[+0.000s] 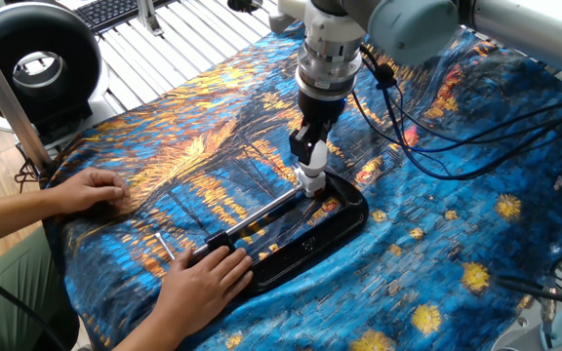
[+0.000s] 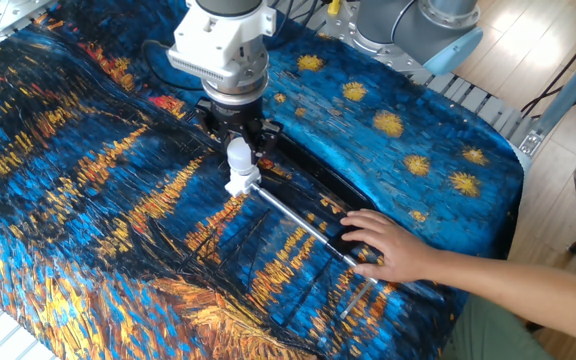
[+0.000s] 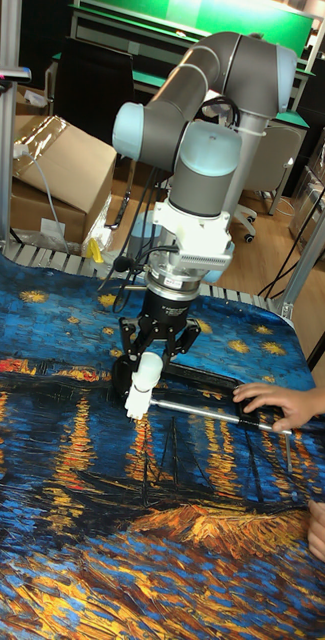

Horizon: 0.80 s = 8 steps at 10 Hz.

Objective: Take out the light bulb by rotating it

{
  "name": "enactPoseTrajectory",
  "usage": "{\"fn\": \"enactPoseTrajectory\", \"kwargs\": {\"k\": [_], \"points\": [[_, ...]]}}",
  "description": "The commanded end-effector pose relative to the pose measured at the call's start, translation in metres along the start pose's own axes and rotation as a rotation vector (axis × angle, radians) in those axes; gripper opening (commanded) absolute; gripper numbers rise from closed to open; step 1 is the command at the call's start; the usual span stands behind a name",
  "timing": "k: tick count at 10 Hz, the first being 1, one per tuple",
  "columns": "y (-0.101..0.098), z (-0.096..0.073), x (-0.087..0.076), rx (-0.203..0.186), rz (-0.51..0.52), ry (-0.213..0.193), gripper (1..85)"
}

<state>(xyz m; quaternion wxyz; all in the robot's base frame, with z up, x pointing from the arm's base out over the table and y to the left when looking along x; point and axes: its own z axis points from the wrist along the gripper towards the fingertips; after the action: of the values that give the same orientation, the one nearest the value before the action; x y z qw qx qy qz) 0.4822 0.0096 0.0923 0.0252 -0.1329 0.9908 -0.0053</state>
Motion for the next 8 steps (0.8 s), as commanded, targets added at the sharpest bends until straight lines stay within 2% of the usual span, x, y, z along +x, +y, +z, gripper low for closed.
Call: {"fn": "enactPoseTrajectory", "kwargs": {"k": [1, 3, 6, 8], "points": [[0.002, -0.0001, -0.0006, 0.001, 0.002, -0.003, 33.7], [0.002, 0.0021, -0.0022, 0.012, 0.007, -0.004, 33.7], [0.0031, 0.0005, -0.0016, 0.004, 0.005, -0.008, 33.7], [0.0008, 0.0016, -0.0028, 0.013, -0.001, -0.006, 33.7]]}}
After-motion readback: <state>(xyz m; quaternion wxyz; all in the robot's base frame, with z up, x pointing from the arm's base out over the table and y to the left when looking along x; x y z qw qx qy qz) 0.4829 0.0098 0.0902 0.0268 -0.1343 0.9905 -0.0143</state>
